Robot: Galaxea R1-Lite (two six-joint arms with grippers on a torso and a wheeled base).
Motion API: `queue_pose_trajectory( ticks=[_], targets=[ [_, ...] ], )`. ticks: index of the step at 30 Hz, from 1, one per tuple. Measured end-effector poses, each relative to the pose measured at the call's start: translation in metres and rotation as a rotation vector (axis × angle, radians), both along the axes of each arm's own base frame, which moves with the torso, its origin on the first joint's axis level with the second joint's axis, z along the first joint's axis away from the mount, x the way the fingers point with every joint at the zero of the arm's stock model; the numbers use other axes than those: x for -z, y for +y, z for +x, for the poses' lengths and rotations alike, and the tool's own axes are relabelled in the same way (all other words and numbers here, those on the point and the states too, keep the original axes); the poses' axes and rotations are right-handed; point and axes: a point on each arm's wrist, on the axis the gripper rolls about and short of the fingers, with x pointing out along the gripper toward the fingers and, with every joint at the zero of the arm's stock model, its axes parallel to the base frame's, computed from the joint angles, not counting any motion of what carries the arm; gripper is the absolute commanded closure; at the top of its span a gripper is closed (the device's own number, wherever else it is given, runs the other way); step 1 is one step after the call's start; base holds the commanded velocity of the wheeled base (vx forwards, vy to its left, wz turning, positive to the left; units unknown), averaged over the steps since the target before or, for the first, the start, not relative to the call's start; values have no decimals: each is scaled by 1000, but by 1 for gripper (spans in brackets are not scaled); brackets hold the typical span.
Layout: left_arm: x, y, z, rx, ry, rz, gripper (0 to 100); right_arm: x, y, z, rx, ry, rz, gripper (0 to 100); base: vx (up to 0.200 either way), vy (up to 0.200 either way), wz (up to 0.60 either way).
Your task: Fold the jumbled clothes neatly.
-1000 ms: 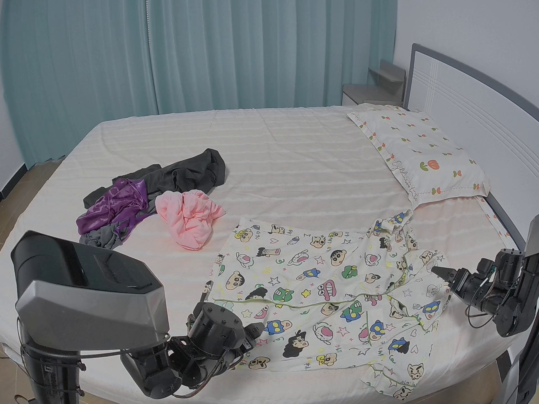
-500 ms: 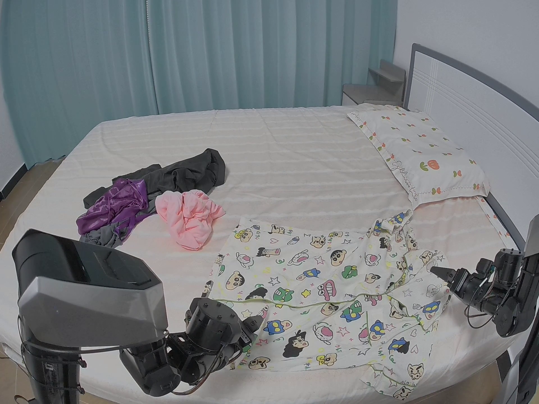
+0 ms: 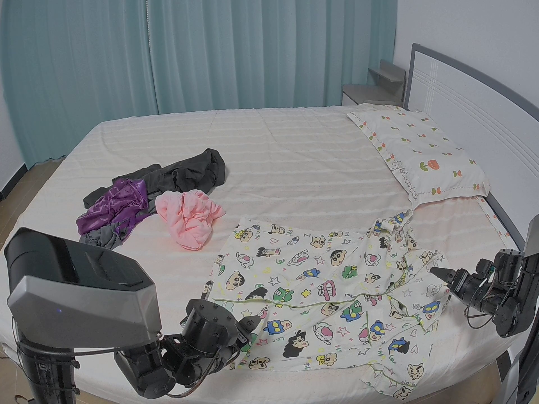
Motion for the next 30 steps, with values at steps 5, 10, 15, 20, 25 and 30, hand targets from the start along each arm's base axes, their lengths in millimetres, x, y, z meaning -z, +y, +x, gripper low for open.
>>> queue_pose_trajectory(
  ticks=[5,10,15,20,25,30],
  targets=[
    [-2,-1,3,-4,-11,-11,0,0,0,0,0,0,0,0,0,0,0],
    [-1,-1,3,-5,-10,-10,0,0,0,0,1,1,0,0,0,0,0],
    [1,-1,-1,7,-2,4,0,1,0,0,1,2,0,0,0,0,0],
    [2,0,-4,14,7,14,0,1,0,0,1,5,0,0,0,0,0],
    [3,0,-7,20,14,19,0,2,0,0,0,7,1,0,0,0,0],
    [3,-2,-6,23,9,14,0,2,0,0,-1,6,0,0,0,0,0]
  ],
)
